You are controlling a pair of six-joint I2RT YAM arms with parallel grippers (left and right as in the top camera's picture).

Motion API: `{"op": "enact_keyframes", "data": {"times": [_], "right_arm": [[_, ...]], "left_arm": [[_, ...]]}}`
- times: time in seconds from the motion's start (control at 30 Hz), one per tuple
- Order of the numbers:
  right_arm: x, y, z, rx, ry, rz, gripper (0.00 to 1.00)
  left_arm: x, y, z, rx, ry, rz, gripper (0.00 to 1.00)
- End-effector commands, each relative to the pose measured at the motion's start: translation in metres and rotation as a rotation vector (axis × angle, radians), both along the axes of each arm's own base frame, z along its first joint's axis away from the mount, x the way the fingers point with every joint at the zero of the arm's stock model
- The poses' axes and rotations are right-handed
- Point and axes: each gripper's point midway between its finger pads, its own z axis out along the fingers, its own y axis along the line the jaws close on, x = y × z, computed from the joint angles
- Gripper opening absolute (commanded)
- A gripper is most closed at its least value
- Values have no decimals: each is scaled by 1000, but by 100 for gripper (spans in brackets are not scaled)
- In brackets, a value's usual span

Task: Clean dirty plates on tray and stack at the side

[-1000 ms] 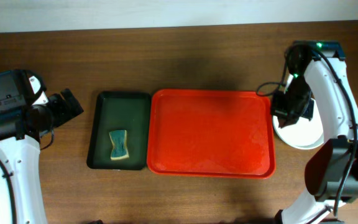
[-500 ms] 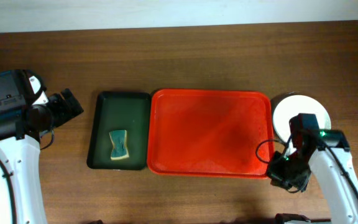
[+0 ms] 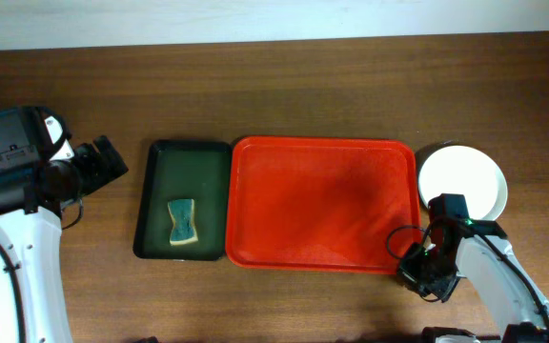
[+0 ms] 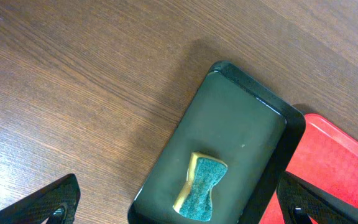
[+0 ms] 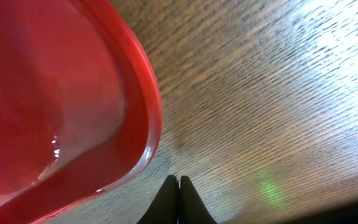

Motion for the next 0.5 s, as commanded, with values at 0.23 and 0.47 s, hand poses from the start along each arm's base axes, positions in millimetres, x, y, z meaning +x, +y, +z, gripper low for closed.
{"op": "enact_keyframes", "data": {"times": [0.23, 0.47], "right_arm": [[11, -5, -5, -31, -41, -8, 4], [21, -6, -6, -35, -80, -8, 4]], "left_arm": [[2, 0, 2, -12, -5, 6, 99], [2, 0, 2, -12, -5, 6, 99]]}}
